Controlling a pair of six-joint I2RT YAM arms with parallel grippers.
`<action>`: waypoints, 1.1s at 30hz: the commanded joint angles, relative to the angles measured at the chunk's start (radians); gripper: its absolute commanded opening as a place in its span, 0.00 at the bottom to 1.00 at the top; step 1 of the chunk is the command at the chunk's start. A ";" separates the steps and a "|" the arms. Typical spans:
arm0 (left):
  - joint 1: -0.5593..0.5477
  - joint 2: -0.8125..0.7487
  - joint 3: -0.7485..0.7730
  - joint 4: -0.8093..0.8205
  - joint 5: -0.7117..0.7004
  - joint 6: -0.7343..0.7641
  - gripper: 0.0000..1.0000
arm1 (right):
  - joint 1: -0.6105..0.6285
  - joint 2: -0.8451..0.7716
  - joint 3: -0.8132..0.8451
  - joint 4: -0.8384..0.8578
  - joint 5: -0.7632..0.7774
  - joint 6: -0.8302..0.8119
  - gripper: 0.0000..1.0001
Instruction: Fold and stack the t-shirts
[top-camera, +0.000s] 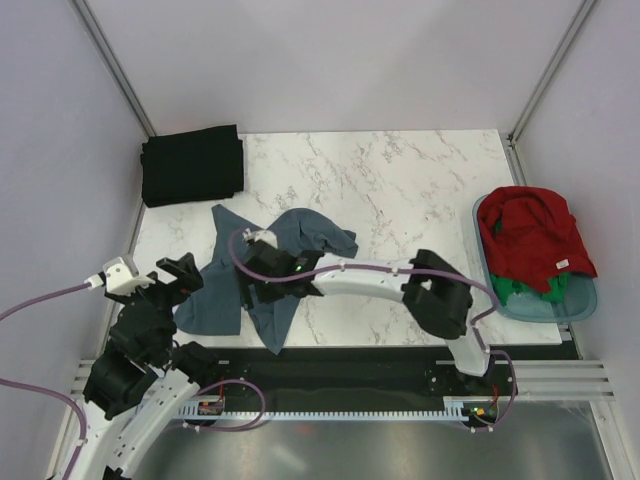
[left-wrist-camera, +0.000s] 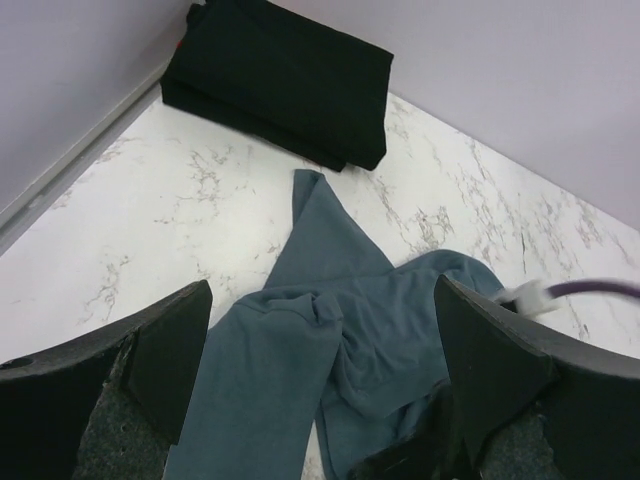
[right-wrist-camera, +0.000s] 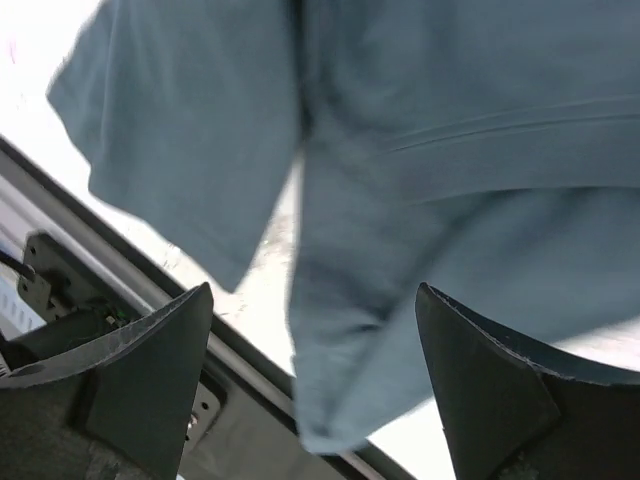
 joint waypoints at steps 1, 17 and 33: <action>0.010 -0.033 -0.007 0.002 -0.090 -0.061 1.00 | 0.084 0.121 0.128 0.006 -0.050 0.051 0.90; 0.026 -0.041 -0.008 0.004 -0.067 -0.054 1.00 | 0.181 0.438 0.448 -0.194 0.051 0.048 0.84; 0.032 -0.039 -0.008 0.004 -0.058 -0.051 1.00 | 0.170 0.489 0.400 -0.279 0.092 0.030 0.00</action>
